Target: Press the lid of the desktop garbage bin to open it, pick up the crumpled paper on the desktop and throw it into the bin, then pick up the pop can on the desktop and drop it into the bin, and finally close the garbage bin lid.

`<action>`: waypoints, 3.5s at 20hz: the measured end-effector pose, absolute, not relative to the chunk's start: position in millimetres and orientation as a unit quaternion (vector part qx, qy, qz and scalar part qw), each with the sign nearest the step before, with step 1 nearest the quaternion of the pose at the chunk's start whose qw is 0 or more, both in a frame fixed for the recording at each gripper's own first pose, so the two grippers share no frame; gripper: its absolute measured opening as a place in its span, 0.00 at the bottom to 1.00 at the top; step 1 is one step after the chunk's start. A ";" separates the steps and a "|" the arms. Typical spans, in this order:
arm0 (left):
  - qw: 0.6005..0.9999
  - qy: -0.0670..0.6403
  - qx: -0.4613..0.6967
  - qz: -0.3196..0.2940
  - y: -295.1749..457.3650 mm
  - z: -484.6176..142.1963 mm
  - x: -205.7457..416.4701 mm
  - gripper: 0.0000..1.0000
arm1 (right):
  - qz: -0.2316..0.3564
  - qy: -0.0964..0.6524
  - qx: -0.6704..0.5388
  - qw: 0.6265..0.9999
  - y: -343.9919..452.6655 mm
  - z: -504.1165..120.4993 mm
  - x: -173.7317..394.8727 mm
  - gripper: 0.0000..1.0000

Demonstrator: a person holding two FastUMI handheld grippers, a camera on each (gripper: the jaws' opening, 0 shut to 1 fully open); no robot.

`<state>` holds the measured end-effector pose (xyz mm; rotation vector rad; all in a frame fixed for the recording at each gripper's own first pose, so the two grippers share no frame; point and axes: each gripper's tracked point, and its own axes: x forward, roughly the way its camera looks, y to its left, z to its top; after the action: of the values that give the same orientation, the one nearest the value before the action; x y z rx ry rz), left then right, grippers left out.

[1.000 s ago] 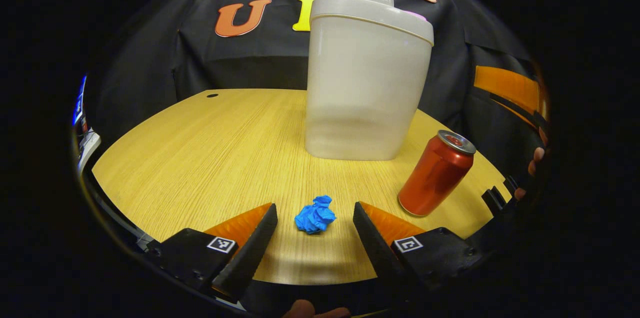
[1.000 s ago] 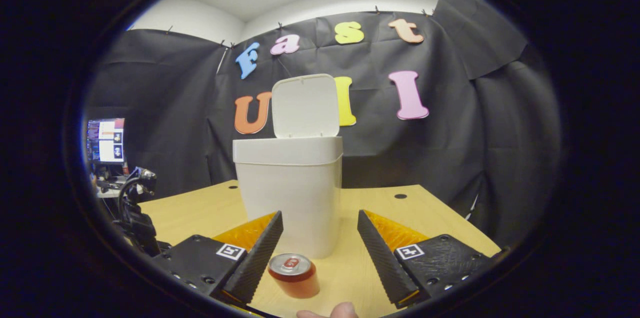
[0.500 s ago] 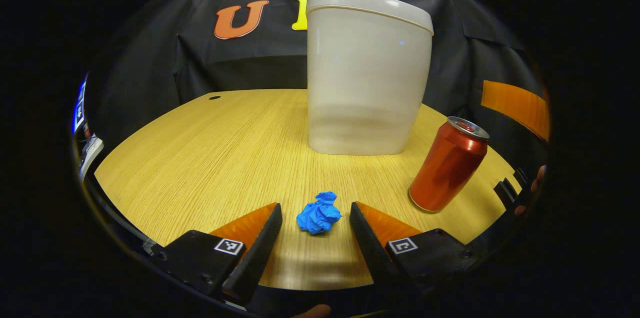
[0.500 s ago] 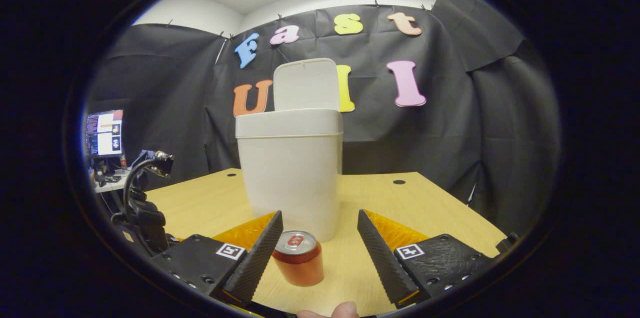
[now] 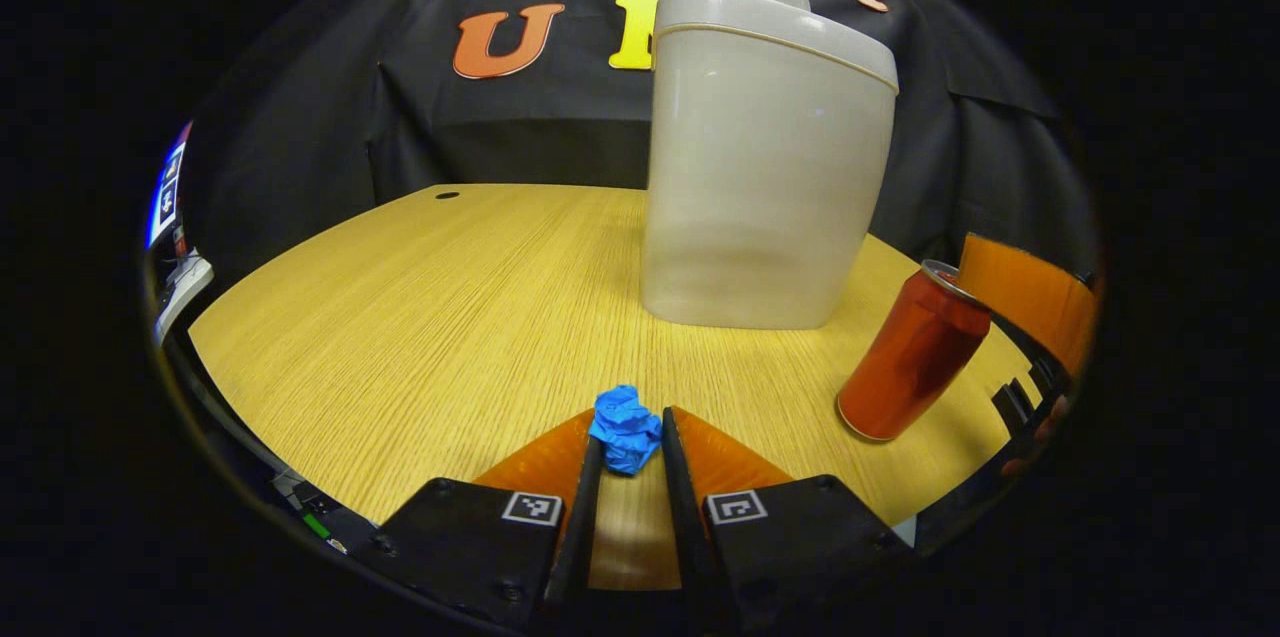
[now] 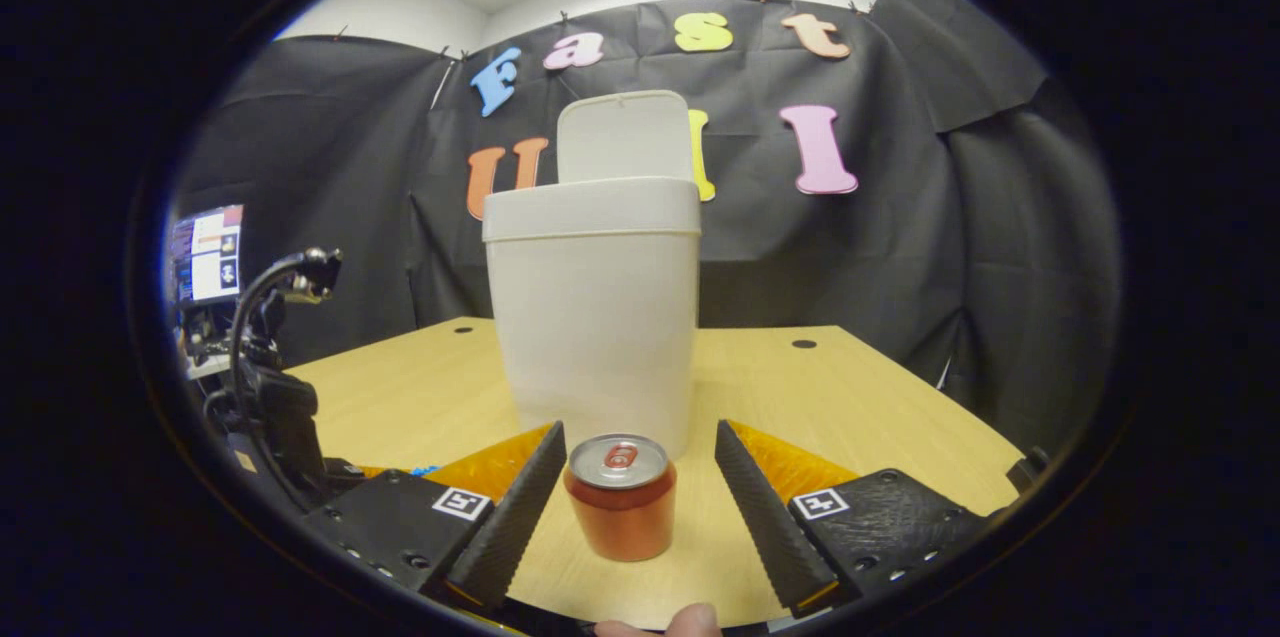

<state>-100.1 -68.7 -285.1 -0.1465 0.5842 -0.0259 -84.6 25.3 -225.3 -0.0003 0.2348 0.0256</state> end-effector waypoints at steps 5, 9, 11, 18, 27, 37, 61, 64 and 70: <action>0.964 0.255 -0.073 -0.014 -57.2 -261.7 -87.7 0.37 | 0.010 0.134 -0.004 0.991 33.0 -235.7 -80.0 0.94; 0.971 0.224 -0.077 -0.009 -42.0 -237.2 -77.7 0.37 | 0.006 0.148 -0.015 0.989 35.4 -249.2 -73.8 0.94; 0.975 0.211 -0.073 -0.006 -34.6 -227.2 -72.8 0.37 | 0.001 0.157 -0.018 0.987 34.1 -258.3 -71.3 0.94; 0.984 0.164 -0.069 -0.011 -27.0 -183.0 -59.9 0.33 | -0.007 0.208 -0.017 0.978 31.4 -293.9 -65.7 0.94; 0.992 0.102 -0.071 -0.036 -39.7 -114.1 -39.8 0.36 | 0.000 0.229 -0.029 0.973 29.8 -307.8 -64.0 0.94; 0.997 0.020 -0.058 -0.036 -36.3 -29.3 0.8 0.40 | 0.023 0.252 -0.016 0.967 29.0 -316.8 -64.9 0.82; 0.995 0.044 -0.044 -0.080 -98.0 2.1 108.8 0.48 | 0.061 0.164 0.018 0.984 -14.6 -226.7 -54.7 0.78; 0.996 0.051 -0.035 -0.068 -92.9 -0.7 111.8 0.91 | 0.062 0.152 0.032 0.986 -14.6 -216.2 -50.6 0.77; 0.994 0.063 -0.050 -0.069 -88.6 -6.3 106.2 0.98 | 0.064 0.148 0.032 0.986 -14.4 -206.6 -43.5 0.77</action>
<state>106.2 -88.6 -6.3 -0.0996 0.1265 -0.1388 -43.5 -14.4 -206.6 0.0643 0.2974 0.1287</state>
